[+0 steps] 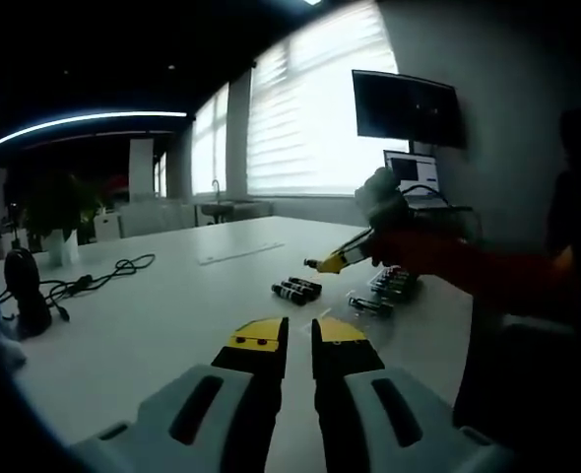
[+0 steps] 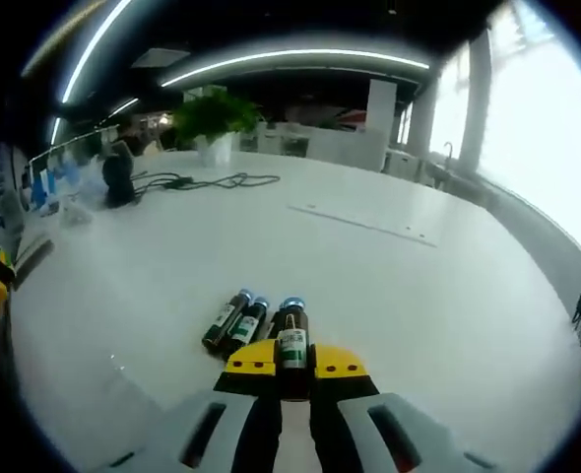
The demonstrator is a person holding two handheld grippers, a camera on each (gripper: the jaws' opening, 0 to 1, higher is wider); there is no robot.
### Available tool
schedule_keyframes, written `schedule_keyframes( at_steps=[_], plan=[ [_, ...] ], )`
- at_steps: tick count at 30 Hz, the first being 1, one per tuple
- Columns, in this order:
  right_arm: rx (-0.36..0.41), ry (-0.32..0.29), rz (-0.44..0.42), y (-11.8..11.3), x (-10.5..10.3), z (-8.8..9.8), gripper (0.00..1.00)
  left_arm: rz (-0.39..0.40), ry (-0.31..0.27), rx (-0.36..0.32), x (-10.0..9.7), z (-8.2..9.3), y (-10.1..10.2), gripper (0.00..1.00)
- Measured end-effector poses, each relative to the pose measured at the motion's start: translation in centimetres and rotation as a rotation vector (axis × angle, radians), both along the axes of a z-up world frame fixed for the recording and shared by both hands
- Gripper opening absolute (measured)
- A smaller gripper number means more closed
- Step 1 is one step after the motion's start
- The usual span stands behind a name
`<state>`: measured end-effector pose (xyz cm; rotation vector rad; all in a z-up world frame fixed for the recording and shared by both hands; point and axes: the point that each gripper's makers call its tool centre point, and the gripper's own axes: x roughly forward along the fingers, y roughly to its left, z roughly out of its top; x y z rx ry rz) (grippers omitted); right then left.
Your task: Grip medicine bottles put into box
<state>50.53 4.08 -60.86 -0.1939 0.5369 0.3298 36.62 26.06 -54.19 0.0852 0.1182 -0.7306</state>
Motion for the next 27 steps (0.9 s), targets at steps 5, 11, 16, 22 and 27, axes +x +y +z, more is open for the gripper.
schedule_keyframes(
  at_steps=[5, 11, 16, 22, 27],
  plan=[
    [0.018, -0.027, 0.013, 0.6, -1.1, 1.1, 0.06, -0.002, 0.004, -0.005, 0.0, 0.0, -0.1, 0.04],
    [0.06, -0.051, 0.016, 1.1, -3.0, 2.0, 0.06, -0.006, 0.007, -0.014, 0.0, 0.0, -0.1, 0.04],
    [0.078, -0.056, 0.018, 1.5, -4.1, 1.9, 0.06, -0.003, 0.002, -0.015, 0.0, 0.0, 0.1, 0.04],
    [0.116, -0.05, 0.021, 2.3, -5.4, 1.7, 0.06, 0.001, -0.003, -0.017, -0.1, 0.2, 0.4, 0.04],
    [0.181, -0.036, -0.01, 3.2, -7.0, 1.8, 0.06, 0.002, -0.006, -0.02, -0.1, 0.3, 0.4, 0.04]
  ],
)
